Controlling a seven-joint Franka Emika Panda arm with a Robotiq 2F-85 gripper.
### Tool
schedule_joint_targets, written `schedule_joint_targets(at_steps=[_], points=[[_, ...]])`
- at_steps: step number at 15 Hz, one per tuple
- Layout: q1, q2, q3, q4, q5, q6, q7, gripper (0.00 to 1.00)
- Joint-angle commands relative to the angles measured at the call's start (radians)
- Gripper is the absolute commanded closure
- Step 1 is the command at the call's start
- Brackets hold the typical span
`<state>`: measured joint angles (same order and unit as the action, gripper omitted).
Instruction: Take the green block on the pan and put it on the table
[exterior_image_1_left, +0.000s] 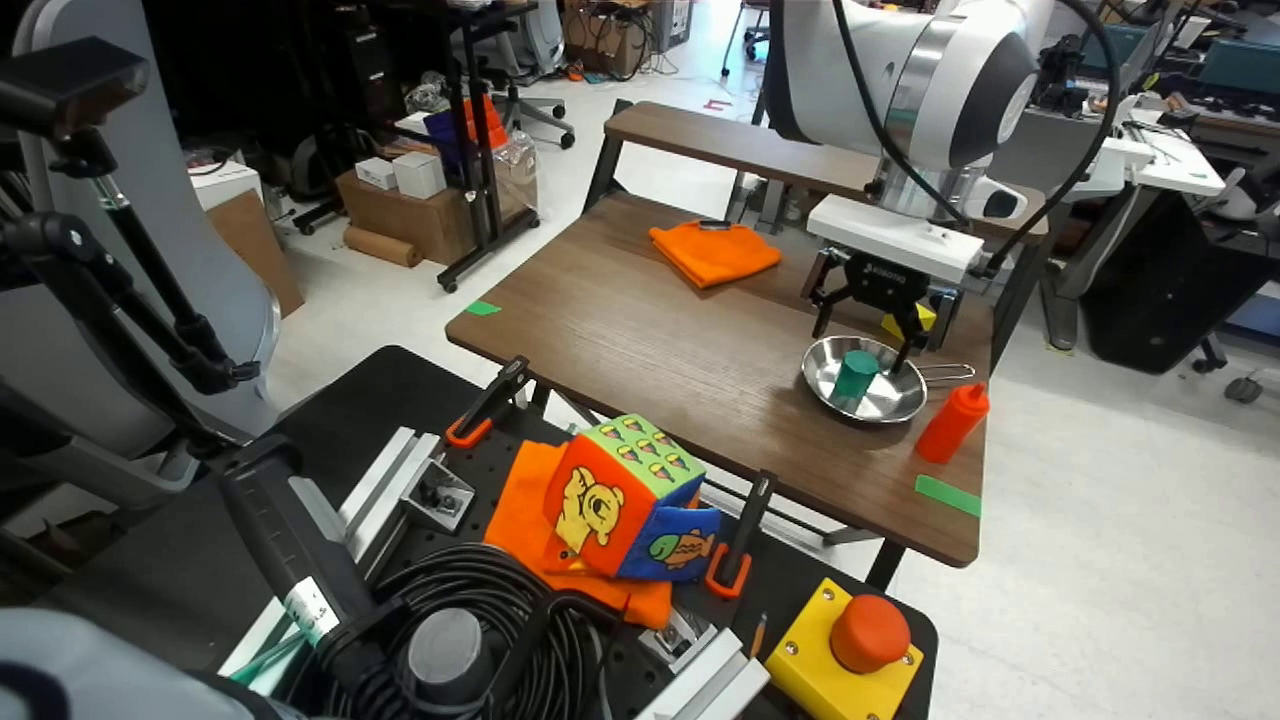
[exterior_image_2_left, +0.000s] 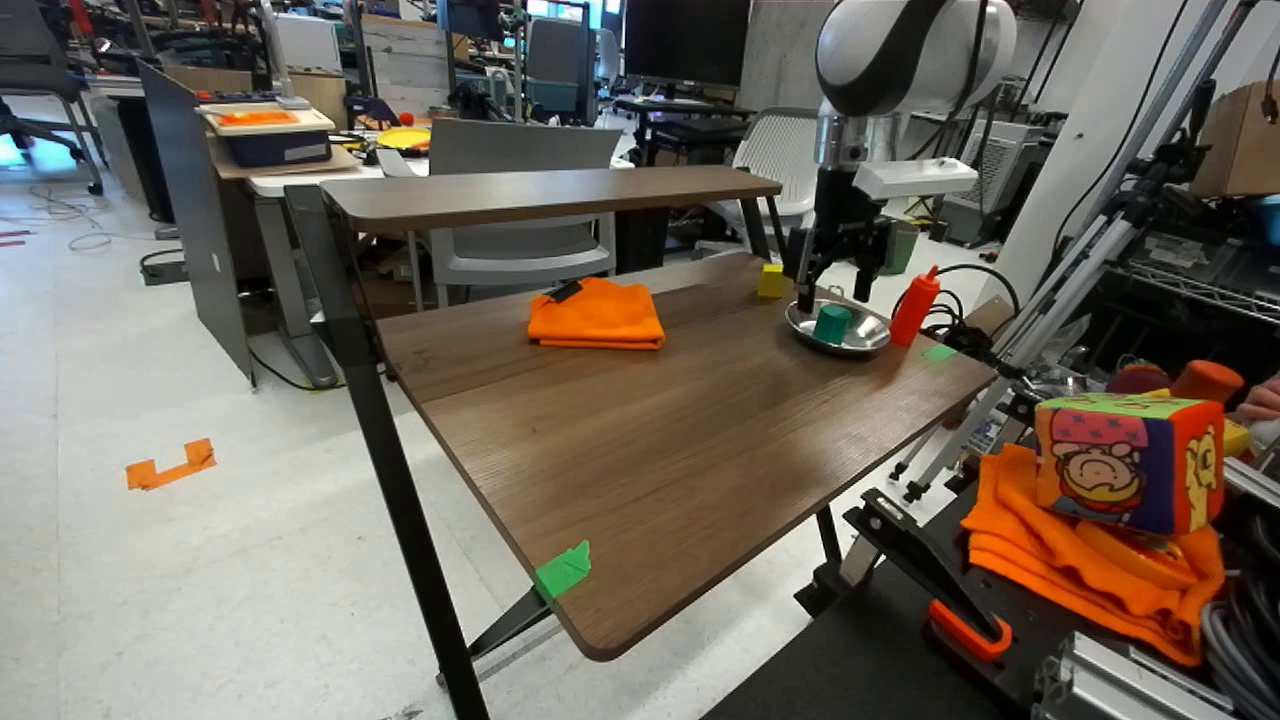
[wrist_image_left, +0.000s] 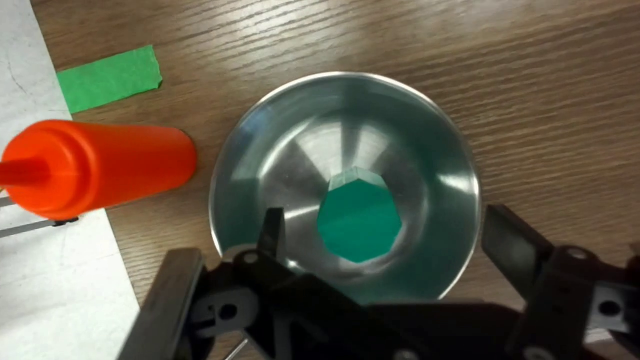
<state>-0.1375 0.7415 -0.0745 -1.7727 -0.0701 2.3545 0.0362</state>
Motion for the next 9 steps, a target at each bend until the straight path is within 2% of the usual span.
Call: schedule_joint_targets(at_steps=[1, 2, 9], points=[[0.02, 0.053, -0.012, 0.073, -0.008, -0.054, -0.023, 0.1], [0.021, 0.061, -0.012, 0.083, -0.009, -0.065, -0.025, 0.28], [0.038, 0.098, -0.038, 0.142, -0.044, -0.173, -0.014, 0.81]])
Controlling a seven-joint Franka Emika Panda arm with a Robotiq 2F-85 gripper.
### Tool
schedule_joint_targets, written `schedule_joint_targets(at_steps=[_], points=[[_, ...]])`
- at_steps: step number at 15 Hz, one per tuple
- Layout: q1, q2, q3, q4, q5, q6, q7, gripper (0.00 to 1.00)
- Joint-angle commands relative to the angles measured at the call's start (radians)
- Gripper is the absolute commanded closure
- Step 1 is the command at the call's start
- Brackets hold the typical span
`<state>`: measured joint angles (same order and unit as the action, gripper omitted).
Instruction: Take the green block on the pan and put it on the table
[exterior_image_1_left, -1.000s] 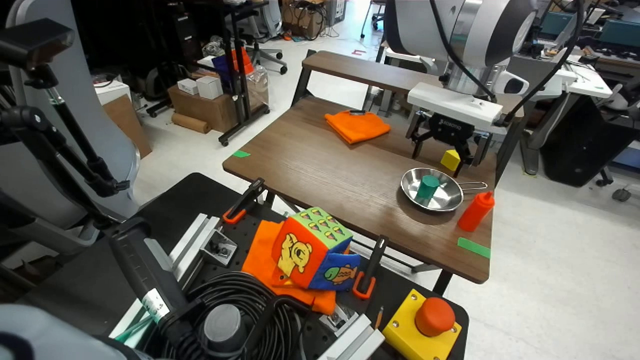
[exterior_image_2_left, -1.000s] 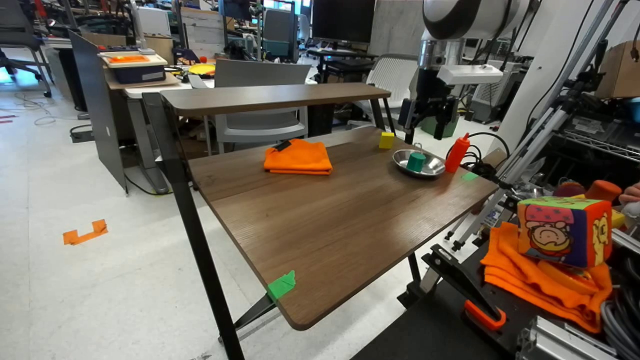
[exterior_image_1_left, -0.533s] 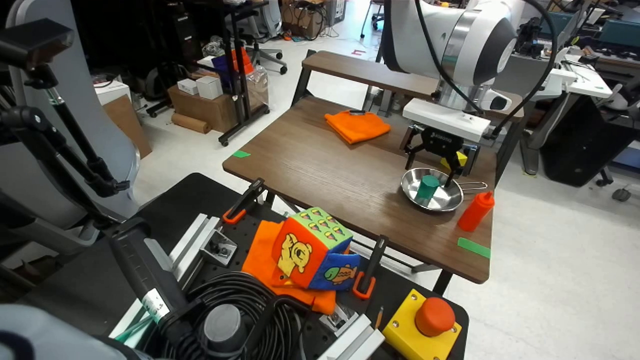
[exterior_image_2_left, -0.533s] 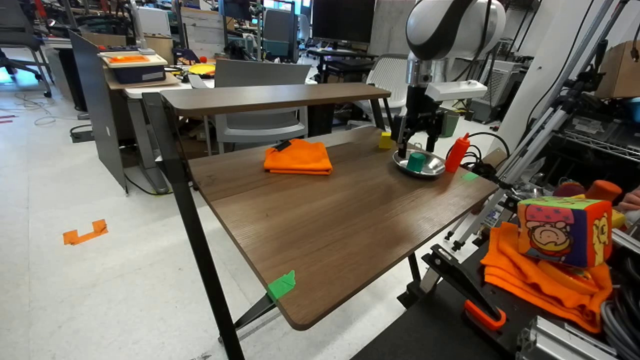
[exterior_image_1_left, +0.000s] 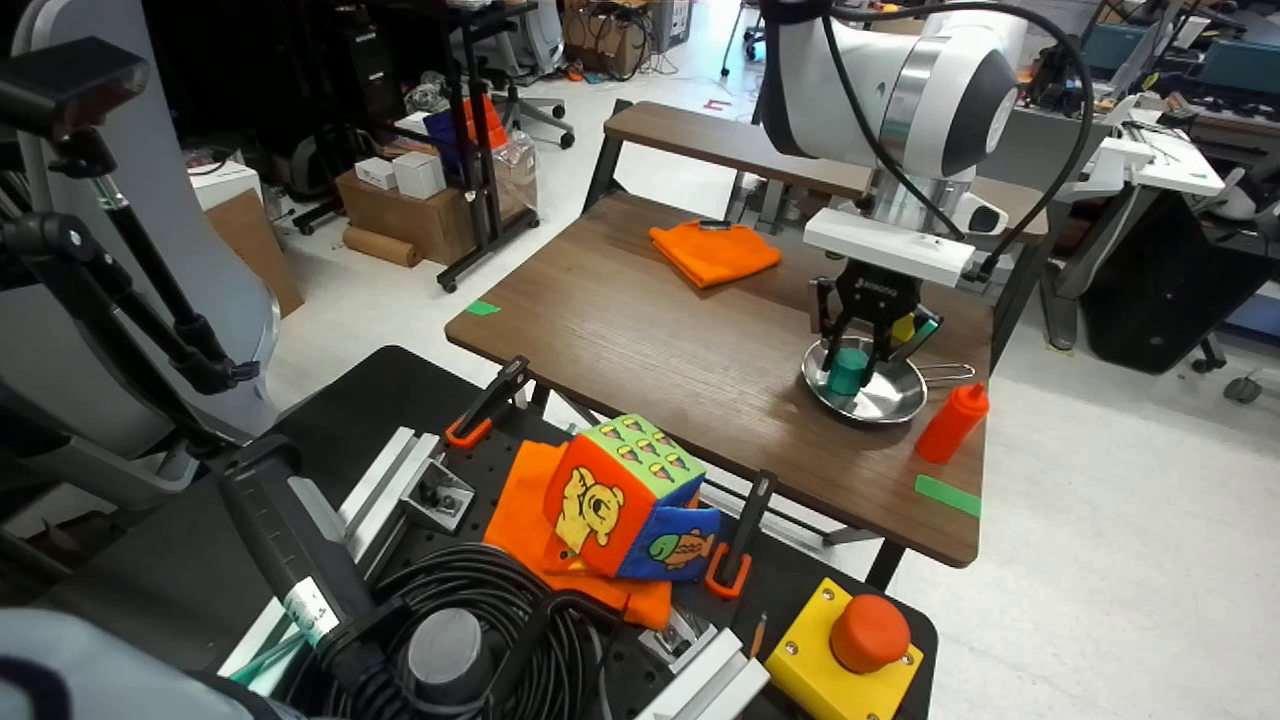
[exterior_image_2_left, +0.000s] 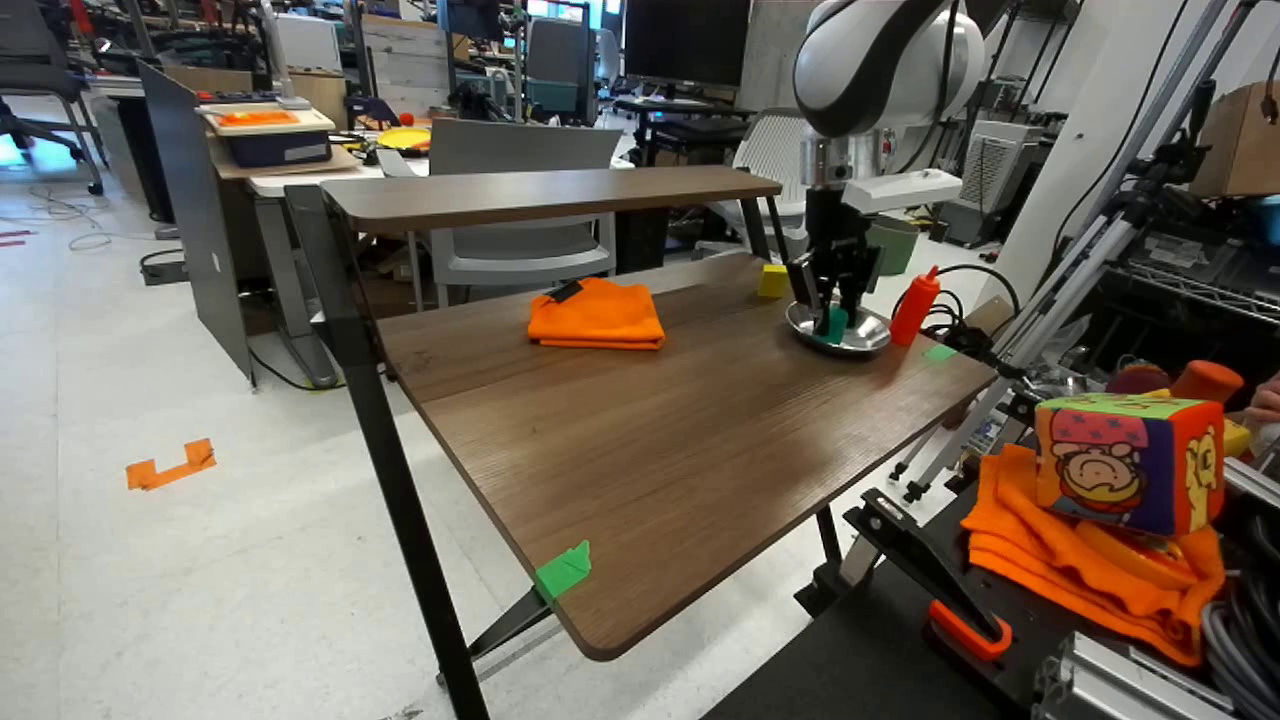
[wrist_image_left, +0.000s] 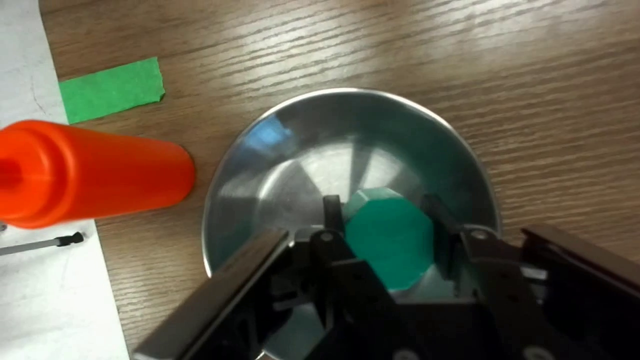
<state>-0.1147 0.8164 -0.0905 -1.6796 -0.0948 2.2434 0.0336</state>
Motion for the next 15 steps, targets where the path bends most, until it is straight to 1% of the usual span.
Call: schedule_joint_targets(at_steps=[1, 3, 7, 10, 13, 15], points=[[0.015, 0.02, -0.022, 0.049, -0.021, -0.071, -0.014, 0.83], [0.013, -0.039, -0.016, -0.007, -0.02, -0.061, -0.031, 0.83], [0.045, -0.18, -0.015, -0.154, -0.056, 0.008, -0.041, 0.83], [0.068, -0.285, 0.009, -0.274, -0.067, 0.023, -0.06, 0.83], [0.088, -0.35, 0.032, -0.382, -0.056, 0.036, -0.069, 0.83], [0.094, -0.368, 0.041, -0.436, -0.052, 0.059, -0.065, 0.83]])
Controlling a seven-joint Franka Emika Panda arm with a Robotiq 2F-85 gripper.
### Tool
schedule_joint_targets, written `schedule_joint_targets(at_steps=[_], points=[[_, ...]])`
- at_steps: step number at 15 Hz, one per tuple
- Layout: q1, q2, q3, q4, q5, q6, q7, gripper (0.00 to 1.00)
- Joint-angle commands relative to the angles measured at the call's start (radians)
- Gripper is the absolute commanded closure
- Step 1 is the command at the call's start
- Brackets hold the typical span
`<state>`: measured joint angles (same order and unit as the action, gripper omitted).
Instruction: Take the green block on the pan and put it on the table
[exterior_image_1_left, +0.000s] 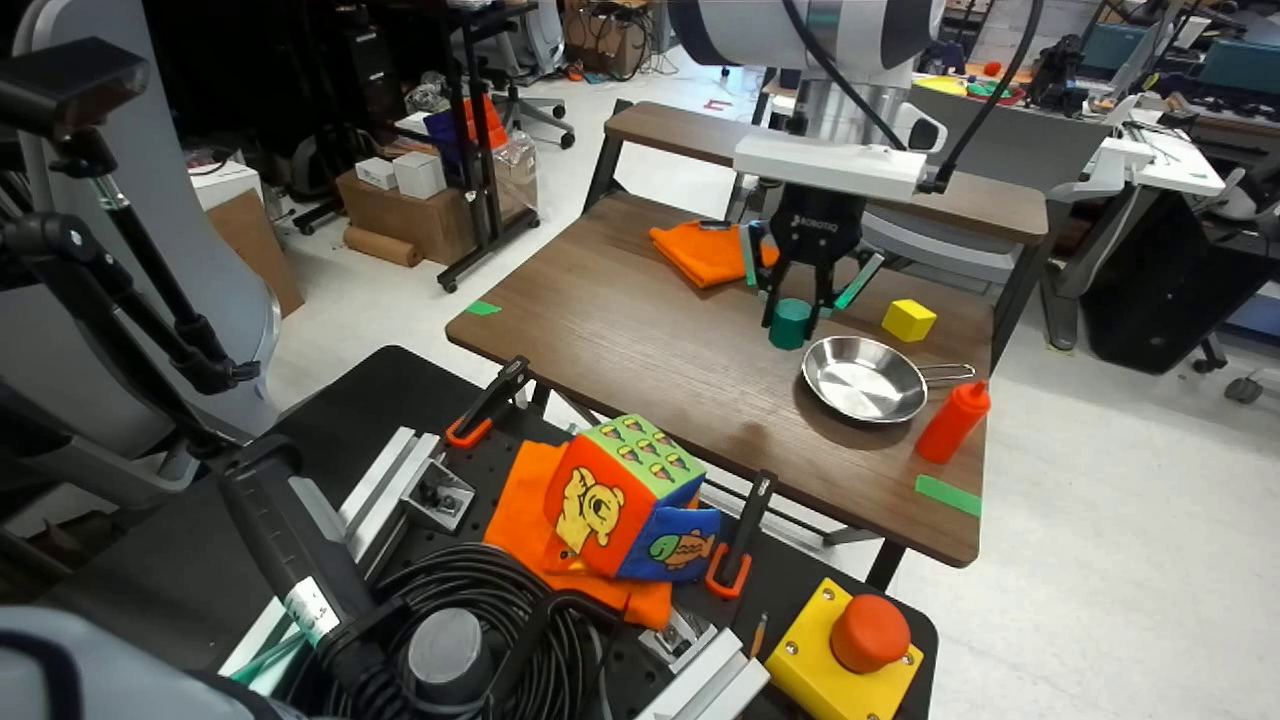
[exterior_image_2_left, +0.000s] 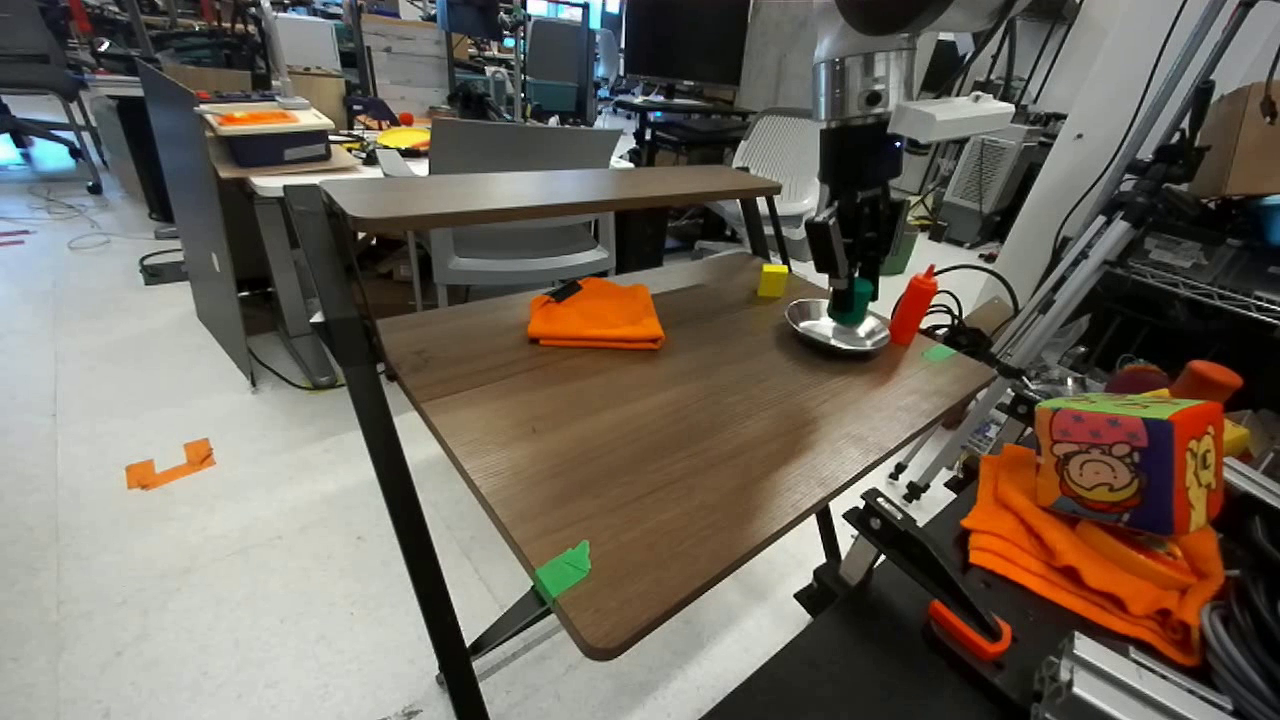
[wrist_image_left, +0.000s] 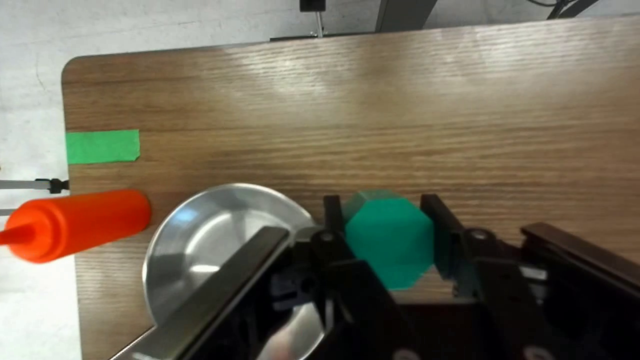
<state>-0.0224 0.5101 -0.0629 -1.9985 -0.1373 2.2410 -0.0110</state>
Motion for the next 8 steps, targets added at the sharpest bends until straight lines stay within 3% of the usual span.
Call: schedule_joint_targets(at_steps=[1, 8], points=[[0.002, -0.061, 0.016, -0.133, -0.009, 0.076, -0.024, 0.83], [-0.01, 0.002, -0.021, -0.164, -0.028, 0.163, -0.004, 0.83]])
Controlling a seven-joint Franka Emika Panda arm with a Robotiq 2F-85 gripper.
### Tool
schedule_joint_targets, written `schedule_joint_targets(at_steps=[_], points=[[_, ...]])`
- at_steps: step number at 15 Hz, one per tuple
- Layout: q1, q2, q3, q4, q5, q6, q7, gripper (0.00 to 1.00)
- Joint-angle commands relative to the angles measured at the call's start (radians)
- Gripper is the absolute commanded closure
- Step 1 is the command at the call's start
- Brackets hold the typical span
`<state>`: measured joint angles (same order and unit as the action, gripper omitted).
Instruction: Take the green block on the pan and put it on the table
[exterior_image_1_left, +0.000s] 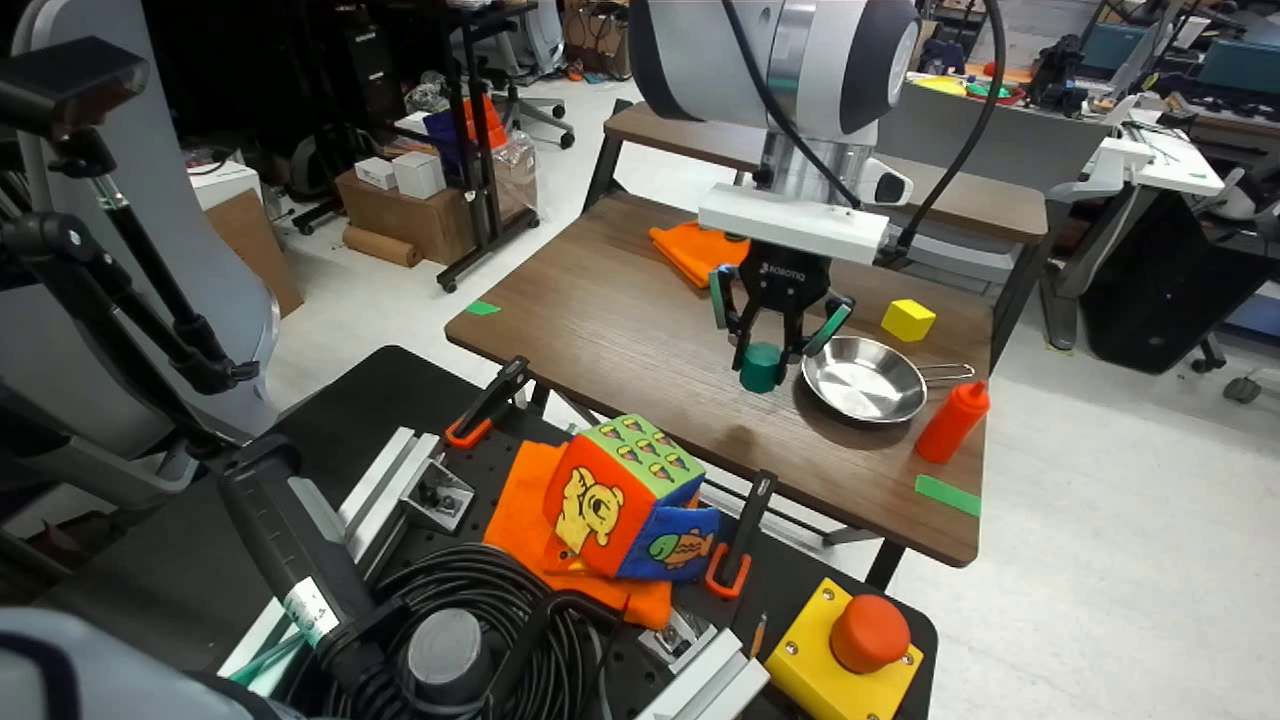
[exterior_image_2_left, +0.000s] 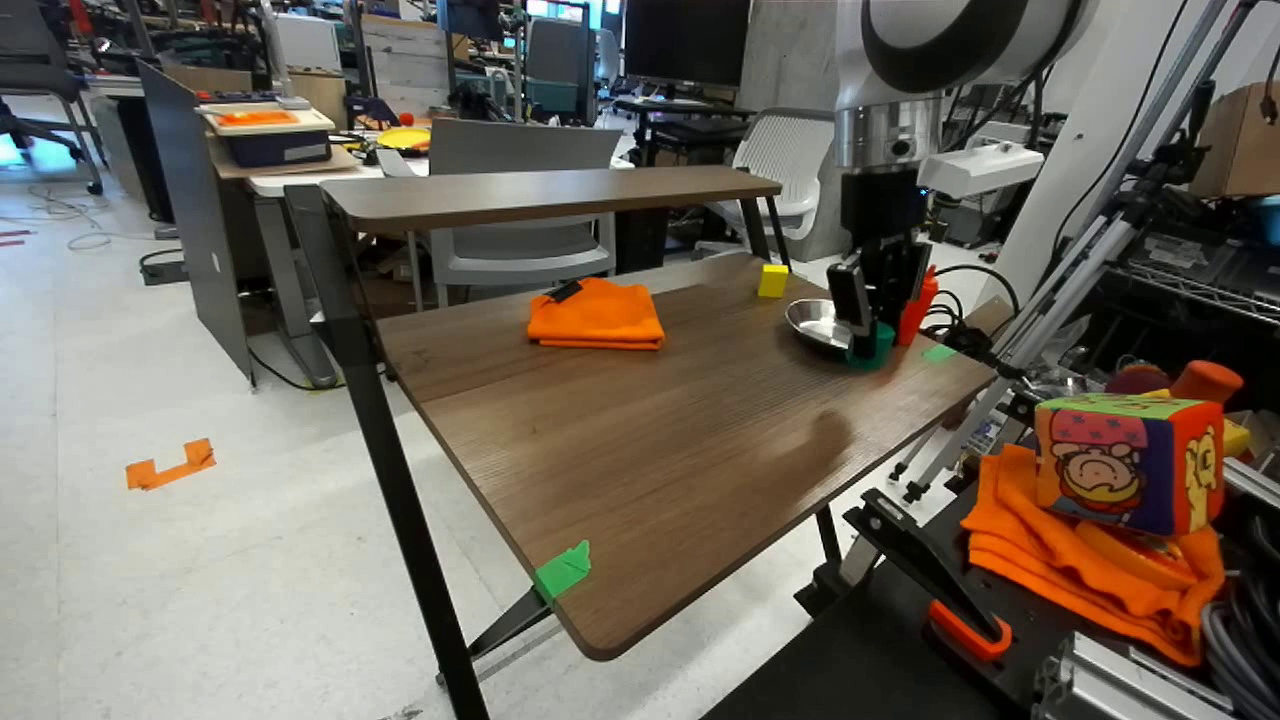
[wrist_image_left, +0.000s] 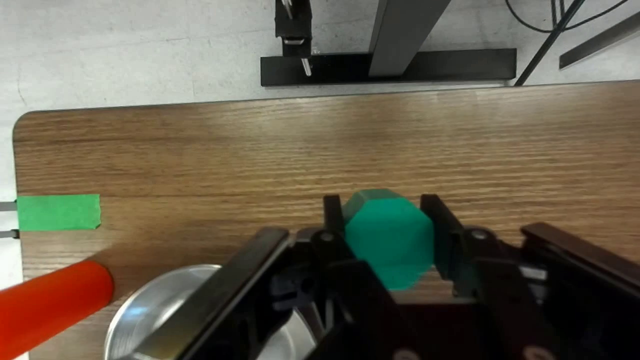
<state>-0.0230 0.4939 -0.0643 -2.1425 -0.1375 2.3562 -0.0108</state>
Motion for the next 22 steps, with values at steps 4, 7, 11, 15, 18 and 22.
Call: schedule_joint_targets(at_steps=[4, 7, 11, 15, 18, 22], points=[[-0.016, 0.072, -0.045, -0.003, -0.033, 0.062, 0.005, 0.83], [-0.009, 0.122, -0.069, 0.021, -0.041, 0.084, 0.04, 0.83], [-0.014, 0.121, -0.07, 0.018, -0.04, 0.07, 0.033, 0.32], [-0.03, -0.003, -0.051, -0.066, 0.0, -0.035, 0.007, 0.04], [-0.057, -0.136, -0.047, -0.129, 0.063, -0.181, 0.013, 0.0], [-0.082, -0.154, -0.085, -0.106, 0.11, -0.403, 0.117, 0.0]])
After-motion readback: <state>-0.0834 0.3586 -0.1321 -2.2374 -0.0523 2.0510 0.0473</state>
